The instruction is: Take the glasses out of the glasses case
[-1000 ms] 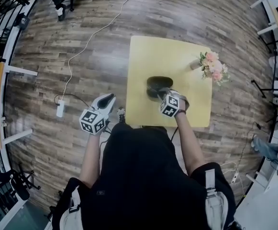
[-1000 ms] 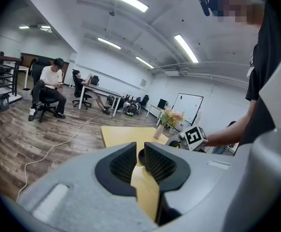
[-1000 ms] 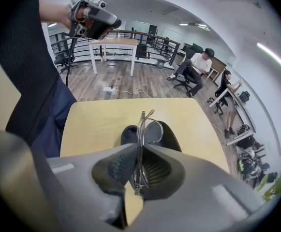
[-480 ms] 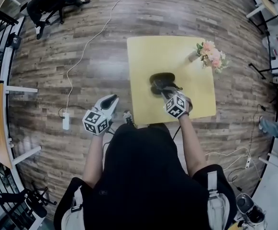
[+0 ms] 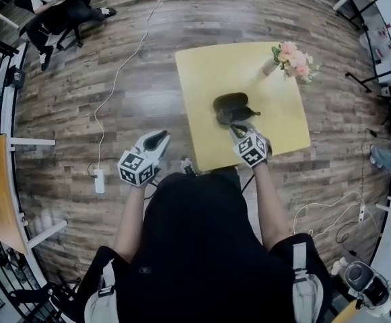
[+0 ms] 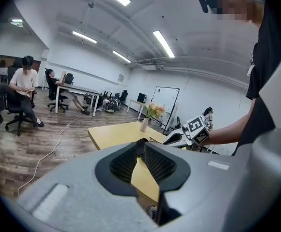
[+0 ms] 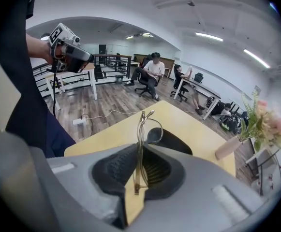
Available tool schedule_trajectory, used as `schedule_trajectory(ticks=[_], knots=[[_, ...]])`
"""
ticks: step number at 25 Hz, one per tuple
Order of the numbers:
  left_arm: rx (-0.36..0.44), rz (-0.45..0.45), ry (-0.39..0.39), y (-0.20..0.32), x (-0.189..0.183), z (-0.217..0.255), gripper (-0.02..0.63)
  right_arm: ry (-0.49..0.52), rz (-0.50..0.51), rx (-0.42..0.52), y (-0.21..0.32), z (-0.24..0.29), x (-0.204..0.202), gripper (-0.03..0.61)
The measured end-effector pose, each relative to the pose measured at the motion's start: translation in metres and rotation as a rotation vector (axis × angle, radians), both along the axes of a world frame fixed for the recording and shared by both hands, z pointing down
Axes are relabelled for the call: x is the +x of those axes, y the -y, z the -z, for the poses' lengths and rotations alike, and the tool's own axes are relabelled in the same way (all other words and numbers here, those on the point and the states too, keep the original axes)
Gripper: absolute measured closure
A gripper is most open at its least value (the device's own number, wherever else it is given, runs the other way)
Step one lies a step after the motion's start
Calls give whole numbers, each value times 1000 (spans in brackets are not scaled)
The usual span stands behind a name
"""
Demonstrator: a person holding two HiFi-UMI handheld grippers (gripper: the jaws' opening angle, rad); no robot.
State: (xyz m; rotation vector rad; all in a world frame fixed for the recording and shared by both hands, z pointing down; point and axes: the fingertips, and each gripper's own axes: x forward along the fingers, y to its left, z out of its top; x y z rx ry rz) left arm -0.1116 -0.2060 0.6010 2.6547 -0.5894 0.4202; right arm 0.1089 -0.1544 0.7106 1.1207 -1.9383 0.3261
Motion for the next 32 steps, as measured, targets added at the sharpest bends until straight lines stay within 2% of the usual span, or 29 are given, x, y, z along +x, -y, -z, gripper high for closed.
schedule_trajectory(ticks=[10, 19, 26, 32], knots=[[42, 92, -14, -23, -6, 15, 555, 53, -37, 54, -29, 15, 12, 545], [21, 132, -18, -74, 22, 22, 555, 121, -29, 132, -76, 57, 43, 545], [18, 146, -17, -116, 44, 22, 555, 261, -105, 174, -112, 79, 73, 545], [14, 155, -5, -148, 55, 17, 555, 289, -109, 201, -136, 86, 87, 545]])
